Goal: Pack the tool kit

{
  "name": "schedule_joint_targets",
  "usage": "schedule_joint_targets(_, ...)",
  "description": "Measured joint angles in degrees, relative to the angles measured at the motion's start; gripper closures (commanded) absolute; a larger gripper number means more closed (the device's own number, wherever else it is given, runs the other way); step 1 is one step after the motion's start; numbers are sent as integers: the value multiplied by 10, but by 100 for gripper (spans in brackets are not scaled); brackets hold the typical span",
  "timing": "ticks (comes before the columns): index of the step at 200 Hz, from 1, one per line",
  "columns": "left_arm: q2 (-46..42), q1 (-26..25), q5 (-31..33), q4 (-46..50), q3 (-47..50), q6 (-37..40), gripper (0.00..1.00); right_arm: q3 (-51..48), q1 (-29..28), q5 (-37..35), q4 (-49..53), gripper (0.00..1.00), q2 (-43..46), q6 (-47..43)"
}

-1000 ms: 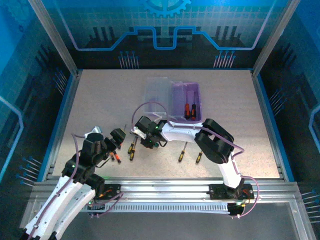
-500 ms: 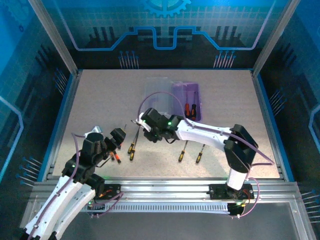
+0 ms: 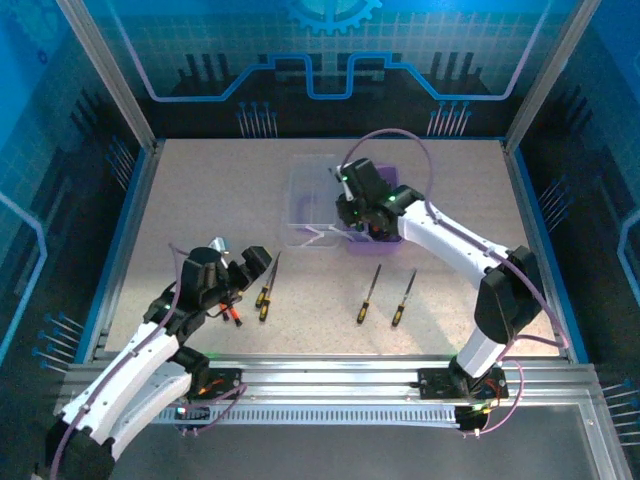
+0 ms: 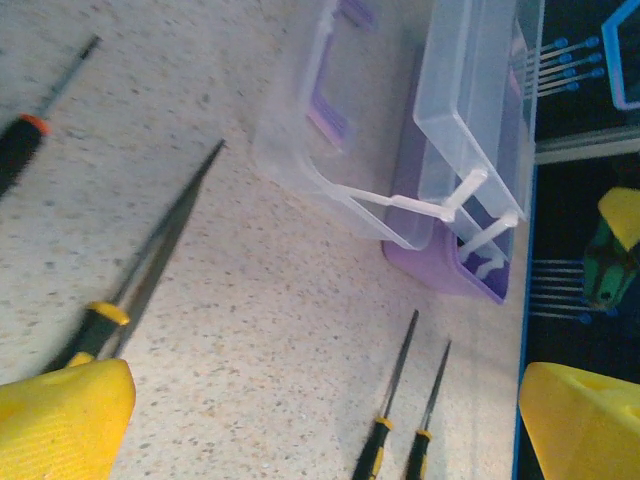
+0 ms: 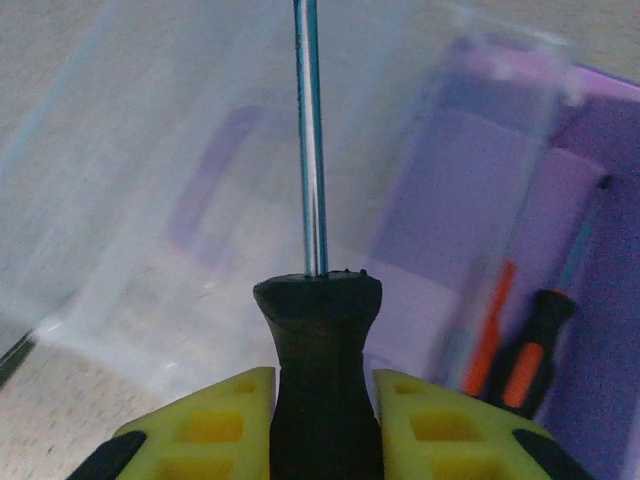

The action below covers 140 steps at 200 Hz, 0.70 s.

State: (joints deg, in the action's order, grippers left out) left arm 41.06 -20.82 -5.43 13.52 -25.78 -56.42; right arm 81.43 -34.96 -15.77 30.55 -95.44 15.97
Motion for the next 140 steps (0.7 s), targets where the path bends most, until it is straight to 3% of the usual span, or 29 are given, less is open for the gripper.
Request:
schedule_joint_targets(43,49,-15,-34,-48,-11,13,1,0,111,24,-17,80,-7,55)
schedule_joint_targets(67,50,-18,-38,-64,-11,13,1,24,158,28,-16,81,-63,73)
schedule_joint_targets(140,51,-19,-39,-68,-11,13,1,43,162,38,-25,81,-185,108)
